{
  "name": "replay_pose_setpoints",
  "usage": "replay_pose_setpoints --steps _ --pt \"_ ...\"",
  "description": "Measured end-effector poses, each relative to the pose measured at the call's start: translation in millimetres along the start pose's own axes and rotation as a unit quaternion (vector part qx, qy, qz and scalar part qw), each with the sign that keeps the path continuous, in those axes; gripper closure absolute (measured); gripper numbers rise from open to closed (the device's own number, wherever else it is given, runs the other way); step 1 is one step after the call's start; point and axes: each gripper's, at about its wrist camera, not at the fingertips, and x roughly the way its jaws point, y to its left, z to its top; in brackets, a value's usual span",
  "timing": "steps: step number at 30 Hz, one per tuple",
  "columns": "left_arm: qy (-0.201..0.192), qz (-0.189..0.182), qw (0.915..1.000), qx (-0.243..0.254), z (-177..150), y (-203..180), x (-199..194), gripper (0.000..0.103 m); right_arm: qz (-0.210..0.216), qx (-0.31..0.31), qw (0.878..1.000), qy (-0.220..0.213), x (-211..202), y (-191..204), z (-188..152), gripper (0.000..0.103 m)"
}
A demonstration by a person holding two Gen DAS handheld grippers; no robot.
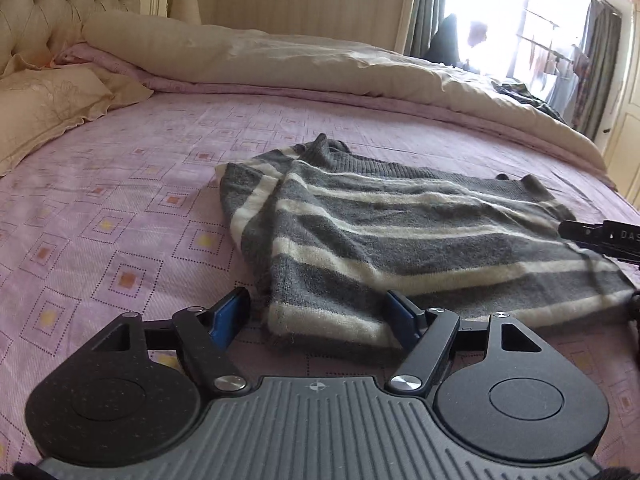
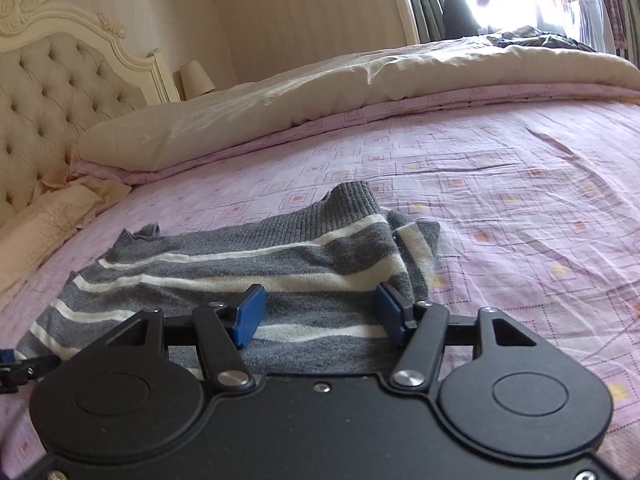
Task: Fold small clothes
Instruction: 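Open both grippers and release the folded cardigan onto the bed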
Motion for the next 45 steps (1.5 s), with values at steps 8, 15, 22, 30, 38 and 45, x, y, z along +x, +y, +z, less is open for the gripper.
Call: replay_pose_setpoints --steps 8,15,22,30,38,45 --pt "0.000 0.003 1.0000 0.007 -1.6 -3.1 2.6 0.028 0.030 0.107 0.994 -0.015 -34.5 -35.3 10.5 0.024" --pt "0.002 0.006 0.9999 0.011 -0.7 -4.1 3.6 0.027 0.009 0.099 0.995 0.022 -41.8 -41.9 -1.6 0.018" --pt "0.002 0.011 0.9998 0.016 -0.8 -5.5 4.8 0.026 -0.097 -0.087 0.990 0.045 -31.6 9.6 -25.2 0.001" --pt "0.002 0.012 0.9998 0.017 -0.5 -6.0 4.5 0.026 -0.094 -0.081 0.991 0.053 -28.0 5.7 -28.2 0.000" --pt "0.002 0.017 0.9997 0.019 -0.4 -6.7 4.6 0.025 -0.017 -0.011 0.998 0.063 -35.0 -16.5 -14.2 0.000" --pt "0.001 0.016 0.9997 0.017 -1.1 -6.5 4.0 0.025 0.126 0.188 0.972 0.064 -16.6 -63.8 -0.2 0.000"
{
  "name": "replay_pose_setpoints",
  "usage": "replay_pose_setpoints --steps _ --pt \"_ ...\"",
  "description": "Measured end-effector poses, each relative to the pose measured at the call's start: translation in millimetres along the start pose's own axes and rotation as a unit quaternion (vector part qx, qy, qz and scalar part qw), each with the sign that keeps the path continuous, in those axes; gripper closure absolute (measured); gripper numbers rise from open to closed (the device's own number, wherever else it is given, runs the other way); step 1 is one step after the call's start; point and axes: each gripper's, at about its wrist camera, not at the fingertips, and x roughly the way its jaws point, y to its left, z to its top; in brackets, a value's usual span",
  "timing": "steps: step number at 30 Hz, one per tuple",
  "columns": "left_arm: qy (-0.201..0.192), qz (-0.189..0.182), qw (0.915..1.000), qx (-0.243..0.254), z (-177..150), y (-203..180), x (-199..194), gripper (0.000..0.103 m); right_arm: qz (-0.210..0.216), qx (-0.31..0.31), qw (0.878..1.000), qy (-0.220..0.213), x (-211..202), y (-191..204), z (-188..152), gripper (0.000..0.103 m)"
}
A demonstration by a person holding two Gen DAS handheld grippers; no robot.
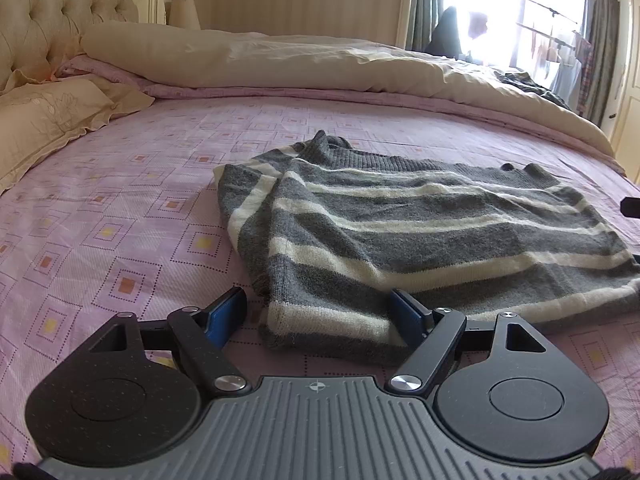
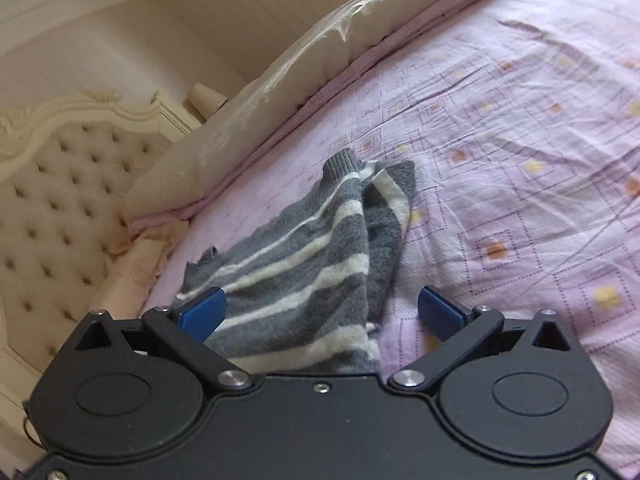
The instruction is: Fold small clothes
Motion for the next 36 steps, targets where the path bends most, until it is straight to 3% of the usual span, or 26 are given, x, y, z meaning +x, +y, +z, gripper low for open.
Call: replay_pose_setpoints --steps 4,6,8,9,10,13,19,23,29,31,36 --pt "0.000 0.000 1.0000 0.000 -0.1 0.2 -0.2 0.025 0.003 -0.034 0.999 0.029 19.5 9.1 8.6 0.000" --pt "0.000 0.000 1.0000 0.000 0.0 0.0 -0.1 0.025 0.009 -0.043 0.998 0.034 28.3 13.6 9.5 0.010" --pt "0.000 0.000 1.0000 0.000 0.1 0.3 0.2 0.025 0.006 -0.023 0.999 0.035 34.5 10.5 10.2 0.055" --pt "0.000 0.001 1.0000 0.000 0.1 0.0 -0.2 0.025 -0.004 -0.003 0.999 0.034 36.0 3.2 7.8 0.070" --pt "0.000 0.001 1.0000 0.000 0.1 0.1 0.0 0.025 -0.003 0.010 0.999 0.033 36.8 -1.6 5.0 0.075" --pt "0.001 0.002 1.0000 0.002 0.6 0.1 0.0 0.025 -0.010 -0.001 1.000 0.017 30.5 3.4 -1.3 0.077" --pt "0.026 -0.004 0.9996 -0.004 11.2 5.0 -7.9 0.026 -0.096 -0.083 0.992 0.028 29.7 53.1 10.6 0.078" --pt "-0.006 0.011 0.9991 -0.040 20.7 37.3 -34.6 0.026 -0.132 -0.130 0.982 0.037 32.1 91.6 19.9 0.078" --pt "0.017 0.035 0.9964 -0.076 12.0 91.6 -35.4 0.026 -0.139 -0.182 0.972 0.056 51.2 157.7 26.9 0.080" --pt "0.024 0.021 0.9950 -0.095 4.0 102.7 -31.6 0.026 -0.136 -0.201 0.968 0.067 64.0 180.5 24.0 0.081" --pt "-0.010 0.028 0.9968 -0.074 -9.8 96.7 -33.3 0.024 -0.130 -0.246 0.955 0.101 109.6 233.4 4.1 0.084"
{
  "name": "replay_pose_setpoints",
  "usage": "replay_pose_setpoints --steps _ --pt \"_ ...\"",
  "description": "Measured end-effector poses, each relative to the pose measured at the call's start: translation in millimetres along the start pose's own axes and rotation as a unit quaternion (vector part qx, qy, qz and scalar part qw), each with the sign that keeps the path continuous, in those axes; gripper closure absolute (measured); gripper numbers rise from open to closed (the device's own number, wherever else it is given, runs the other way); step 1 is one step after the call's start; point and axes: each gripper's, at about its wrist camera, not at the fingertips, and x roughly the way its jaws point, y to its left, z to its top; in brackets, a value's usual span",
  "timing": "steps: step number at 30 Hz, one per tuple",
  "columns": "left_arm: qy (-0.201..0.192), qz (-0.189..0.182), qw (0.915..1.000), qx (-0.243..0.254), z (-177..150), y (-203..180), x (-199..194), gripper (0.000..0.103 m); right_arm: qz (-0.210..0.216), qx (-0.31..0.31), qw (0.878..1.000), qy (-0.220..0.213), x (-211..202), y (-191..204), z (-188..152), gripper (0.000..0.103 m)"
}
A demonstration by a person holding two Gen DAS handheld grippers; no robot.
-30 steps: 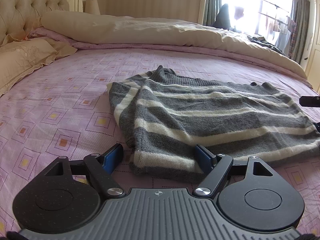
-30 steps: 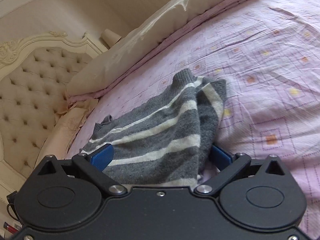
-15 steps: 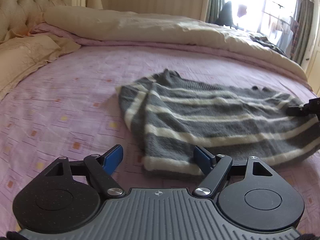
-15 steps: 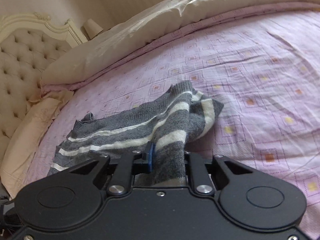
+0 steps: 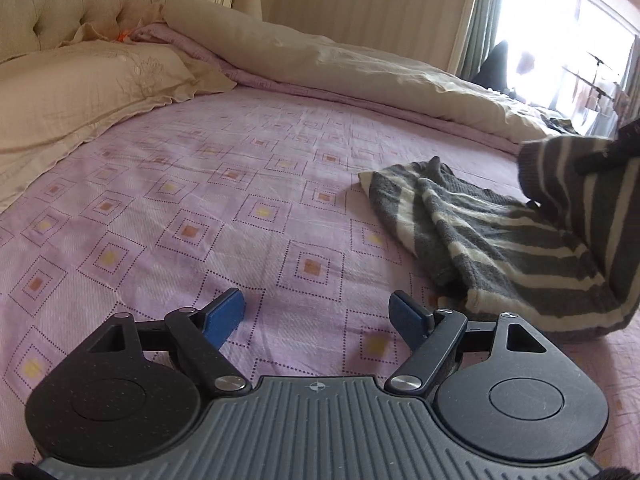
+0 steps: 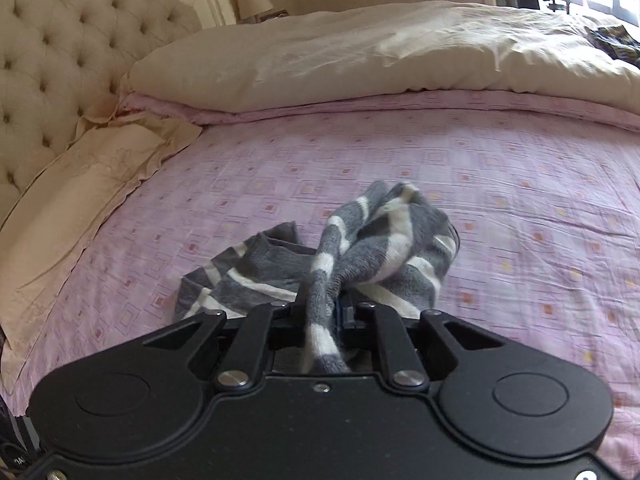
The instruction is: Fold small clothes
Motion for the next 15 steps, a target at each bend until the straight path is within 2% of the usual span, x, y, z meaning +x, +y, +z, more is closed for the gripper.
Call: replay_pose_setpoints --steps 5,10,13,15 --pt "-0.002 0.003 1.0000 0.001 -0.2 -0.7 -1.1 0.024 -0.014 -0.062 0.997 0.030 45.7 63.0 -8.9 0.085" --pt "-0.006 -0.003 0.9999 -0.009 -1.2 2.9 -1.6 0.024 -0.020 -0.101 0.994 0.037 68.1 102.1 -30.6 0.085" --pt "-0.006 -0.005 0.9999 -0.012 -1.5 3.5 -2.2 0.024 0.013 -0.122 0.991 0.046 72.3 113.4 -40.1 0.074" --pt "-0.007 -0.008 0.9998 -0.015 -2.0 4.5 -2.7 0.024 0.057 -0.115 0.991 0.023 62.1 109.8 -42.5 0.073"
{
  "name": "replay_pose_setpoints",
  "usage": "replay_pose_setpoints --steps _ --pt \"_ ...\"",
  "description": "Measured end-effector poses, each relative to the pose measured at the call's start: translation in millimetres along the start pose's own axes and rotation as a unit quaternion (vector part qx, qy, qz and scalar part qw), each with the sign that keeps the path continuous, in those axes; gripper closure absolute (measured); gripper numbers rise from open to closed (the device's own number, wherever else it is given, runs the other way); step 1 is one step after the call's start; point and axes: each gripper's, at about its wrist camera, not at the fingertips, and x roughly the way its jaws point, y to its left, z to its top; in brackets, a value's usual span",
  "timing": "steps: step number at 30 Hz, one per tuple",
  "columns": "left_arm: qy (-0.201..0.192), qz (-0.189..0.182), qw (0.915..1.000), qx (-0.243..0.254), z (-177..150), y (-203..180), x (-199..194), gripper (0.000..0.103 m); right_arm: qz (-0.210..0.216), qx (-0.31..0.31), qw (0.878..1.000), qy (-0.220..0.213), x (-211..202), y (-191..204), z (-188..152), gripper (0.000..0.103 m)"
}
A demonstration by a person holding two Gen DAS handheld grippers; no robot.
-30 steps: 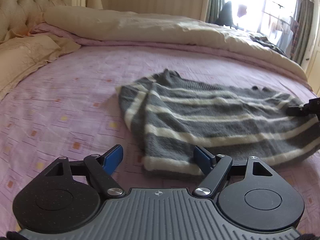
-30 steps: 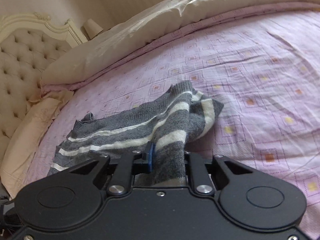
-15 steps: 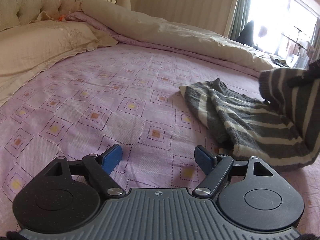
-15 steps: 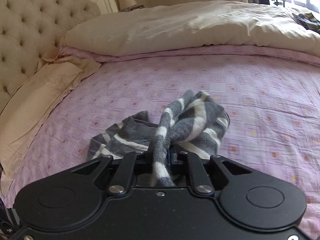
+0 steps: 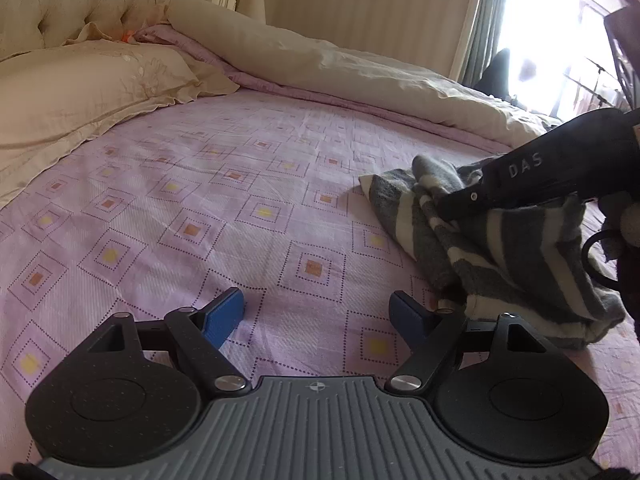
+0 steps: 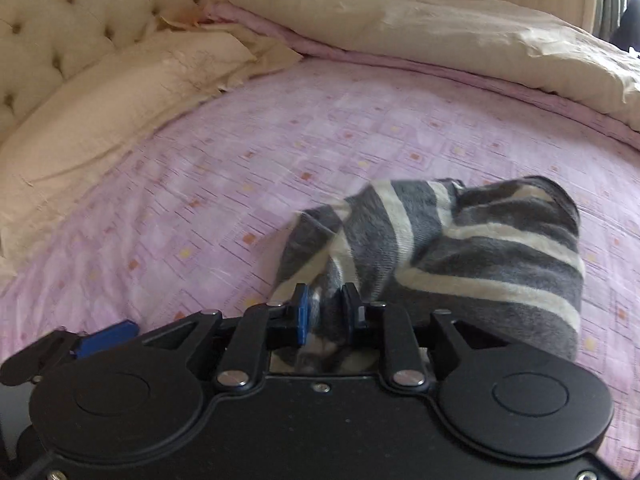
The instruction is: Fold small clothes
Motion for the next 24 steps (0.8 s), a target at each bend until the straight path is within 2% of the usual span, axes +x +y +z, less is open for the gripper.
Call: replay_pose_setpoints --steps 4,6,10,14,18,22,24 --pt "-0.001 -0.003 1.0000 -0.003 -0.5 0.6 -1.0 0.024 0.072 0.066 0.993 -0.070 -38.9 -27.6 -0.8 0.073" --pt "0.000 -0.001 1.0000 -0.002 -0.8 -0.1 -1.2 0.024 0.072 0.081 0.989 -0.098 -59.6 -41.9 -2.8 0.065" --pt "0.003 0.002 1.0000 0.003 -0.2 -1.3 -0.6 0.024 0.033 0.058 0.990 -0.122 -86.5 -54.7 -14.6 0.064" --pt "0.014 0.003 0.9998 0.015 3.4 -3.4 2.4 0.020 -0.015 -0.034 0.991 -0.130 -94.0 -35.5 -44.4 0.043" --pt "0.048 -0.007 0.9987 0.015 16.3 -2.8 4.9 0.020 -0.037 -0.157 0.977 -0.137 -88.7 5.2 -80.6 0.042" --pt "0.070 -0.061 0.9938 -0.061 44.5 17.3 1.1 0.020 -0.057 -0.258 0.953 -0.150 -71.6 43.8 -104.9 0.042" --pt "0.072 -0.083 0.9909 -0.078 61.3 21.6 -1.7 0.020 -0.071 -0.287 0.944 -0.149 -60.8 56.5 -108.7 0.044"
